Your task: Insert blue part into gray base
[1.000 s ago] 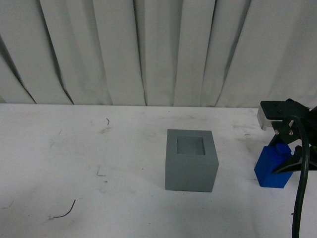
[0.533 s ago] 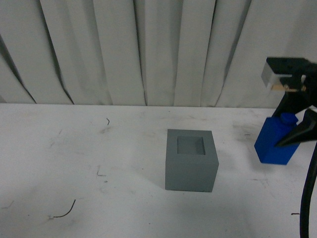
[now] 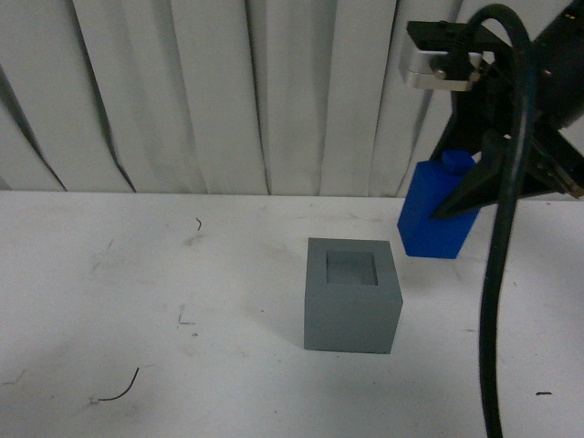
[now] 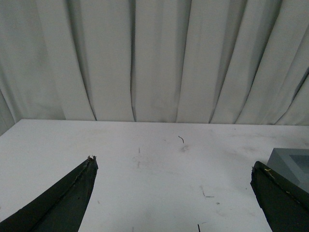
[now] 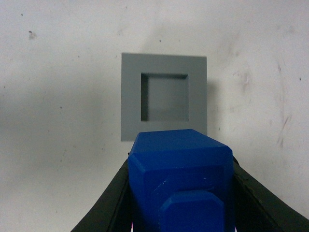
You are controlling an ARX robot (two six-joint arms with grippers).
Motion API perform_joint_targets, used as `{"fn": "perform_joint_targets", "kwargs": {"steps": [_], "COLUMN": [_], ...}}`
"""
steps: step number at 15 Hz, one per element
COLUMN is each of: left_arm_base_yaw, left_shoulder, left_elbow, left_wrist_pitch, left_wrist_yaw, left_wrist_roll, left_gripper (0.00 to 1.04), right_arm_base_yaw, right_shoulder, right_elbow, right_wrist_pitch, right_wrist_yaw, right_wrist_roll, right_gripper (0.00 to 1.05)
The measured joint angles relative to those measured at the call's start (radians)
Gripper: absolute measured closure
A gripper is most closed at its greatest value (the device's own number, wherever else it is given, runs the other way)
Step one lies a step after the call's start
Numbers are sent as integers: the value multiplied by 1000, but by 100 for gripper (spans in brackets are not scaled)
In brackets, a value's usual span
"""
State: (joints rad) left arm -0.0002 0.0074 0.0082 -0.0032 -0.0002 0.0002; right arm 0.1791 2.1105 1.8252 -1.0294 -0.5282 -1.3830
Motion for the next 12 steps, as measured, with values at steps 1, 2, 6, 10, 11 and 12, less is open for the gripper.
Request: {"fn": "perform_joint_targets", "kwargs": {"steps": [1,2,6,10,11,12], "left_arm_base_yaw": [0,0,0,0,0,0], "left_shoulder": [0,0,0,0,0,0], "left_elbow": [0,0,0,0,0,0], "left_wrist_pitch": [0,0,0,0,0,0], "left_wrist_yaw": [0,0,0,0,0,0], "left_wrist_roll": [0,0,0,0,0,0], "left_gripper": [7,7,7,7,7,7], "right_arm_base_yaw": [26,48,111,143,145,148], "right_shoulder": [23,50,114,150,153,161], "right_elbow": [30,52,115,115,116,124], "right_wrist_pitch": [-11,-16,-27,9,13,10], "right_wrist_yaw": [0,0,18,53,53,54], "right_wrist_roll": [15,31,77,142,151,153], "right_gripper": [58,58,58,58,58,58]}}
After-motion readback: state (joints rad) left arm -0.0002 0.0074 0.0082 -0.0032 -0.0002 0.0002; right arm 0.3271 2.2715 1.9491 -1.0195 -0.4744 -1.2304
